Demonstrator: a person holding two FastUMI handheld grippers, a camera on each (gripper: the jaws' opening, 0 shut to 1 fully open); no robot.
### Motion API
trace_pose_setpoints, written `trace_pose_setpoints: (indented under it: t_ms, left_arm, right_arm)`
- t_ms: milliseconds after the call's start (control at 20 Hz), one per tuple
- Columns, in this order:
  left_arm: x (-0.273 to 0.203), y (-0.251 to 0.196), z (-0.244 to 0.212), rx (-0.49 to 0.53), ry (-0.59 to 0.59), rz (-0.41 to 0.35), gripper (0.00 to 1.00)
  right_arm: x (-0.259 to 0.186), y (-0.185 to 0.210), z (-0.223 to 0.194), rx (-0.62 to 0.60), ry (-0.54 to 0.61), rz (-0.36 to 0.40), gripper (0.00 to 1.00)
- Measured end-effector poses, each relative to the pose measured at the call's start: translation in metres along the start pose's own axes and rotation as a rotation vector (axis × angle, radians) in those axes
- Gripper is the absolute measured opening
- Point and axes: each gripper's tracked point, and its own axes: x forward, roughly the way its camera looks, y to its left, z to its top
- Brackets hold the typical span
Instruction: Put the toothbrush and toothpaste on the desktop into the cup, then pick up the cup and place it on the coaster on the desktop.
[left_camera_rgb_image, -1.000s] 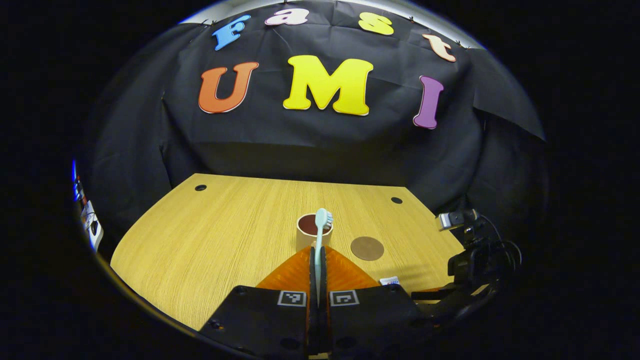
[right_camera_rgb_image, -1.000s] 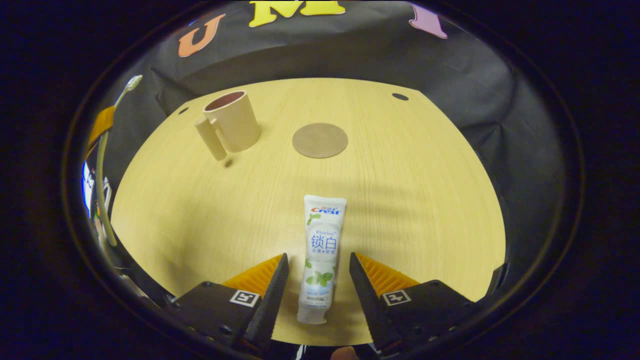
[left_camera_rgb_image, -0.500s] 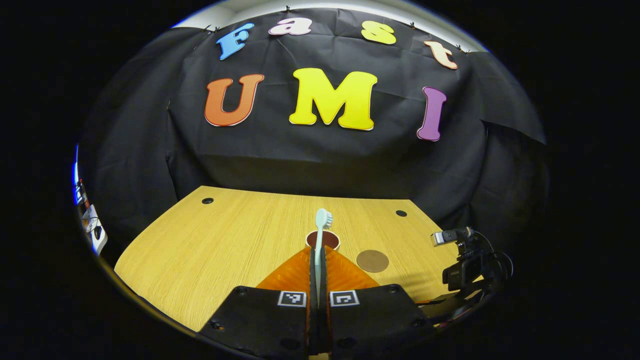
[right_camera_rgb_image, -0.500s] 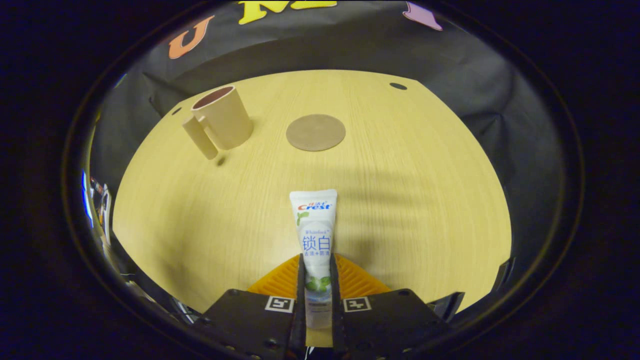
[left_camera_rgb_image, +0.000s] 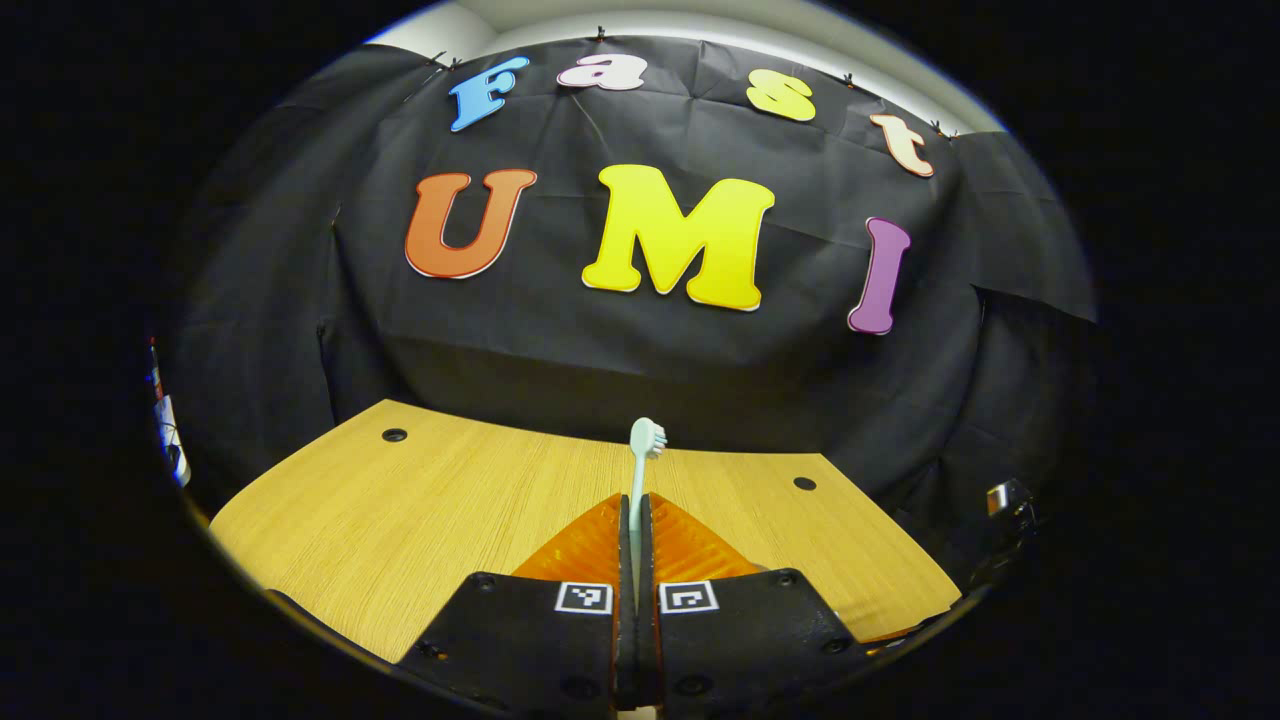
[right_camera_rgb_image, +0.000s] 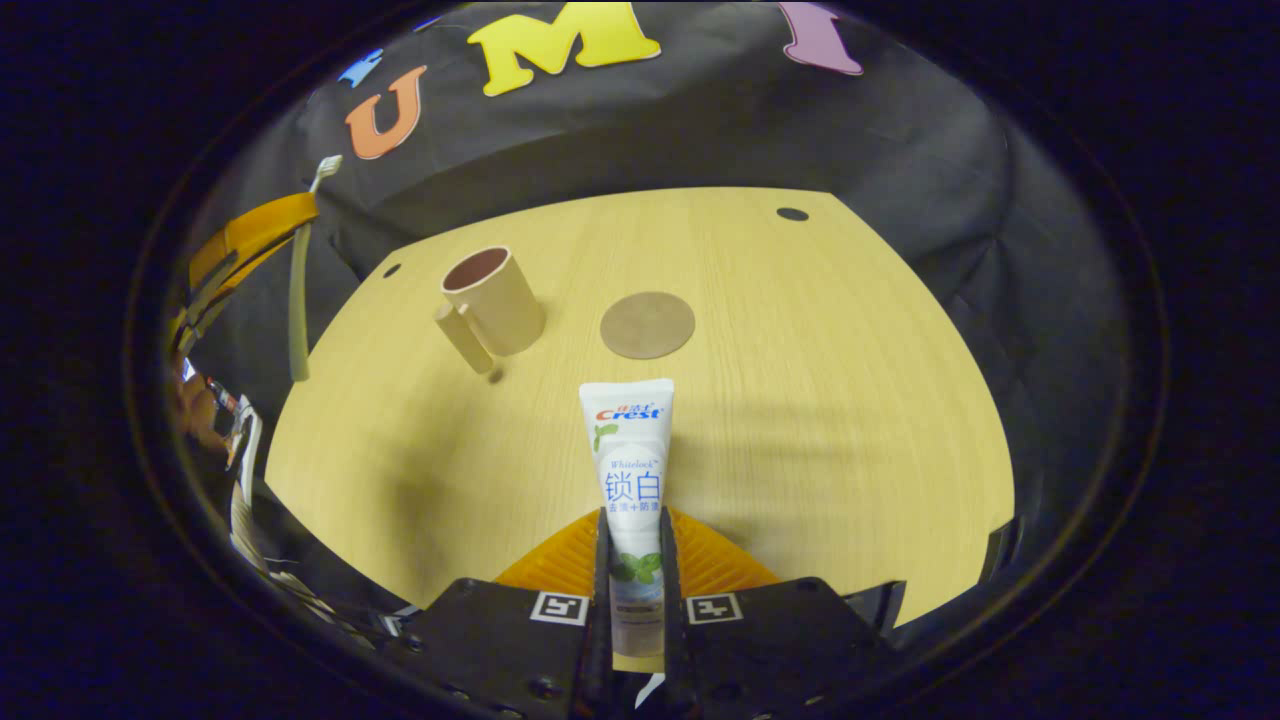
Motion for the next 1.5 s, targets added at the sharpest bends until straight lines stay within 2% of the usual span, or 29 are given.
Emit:
trace_pose_setpoints:
  t_ms: [250, 350, 400, 650, 950, 1500]
  left_arm:
    - [0.049, -0.002, 0.012, -0.029, -0.078, -0.033, 0.03]
    - [0.068, -0.003, 0.003, -0.052, -0.072, -0.042, 0.03]
    - [0.075, -0.003, 0.000, -0.065, -0.071, -0.044, 0.03]
    - [0.108, -0.003, -0.013, -0.117, -0.069, -0.038, 0.03]
    - [0.128, -0.002, -0.028, -0.102, -0.041, -0.036, 0.04]
    - [0.133, 0.005, -0.042, -0.130, -0.004, -0.031, 0.07]
  right_arm:
    - [-0.034, -0.003, 0.019, -0.017, -0.077, 0.005, 0.21]
    - [-0.044, -0.008, 0.025, -0.019, -0.098, -0.003, 0.18]
    - [-0.048, -0.010, 0.027, -0.017, -0.104, -0.003, 0.21]
    - [-0.064, -0.017, 0.033, -0.018, -0.129, -0.002, 0.20]
    - [-0.061, -0.022, 0.035, 0.001, -0.117, 0.002, 0.21]
    - [-0.055, -0.018, 0.041, -0.004, -0.096, 0.011, 0.21]
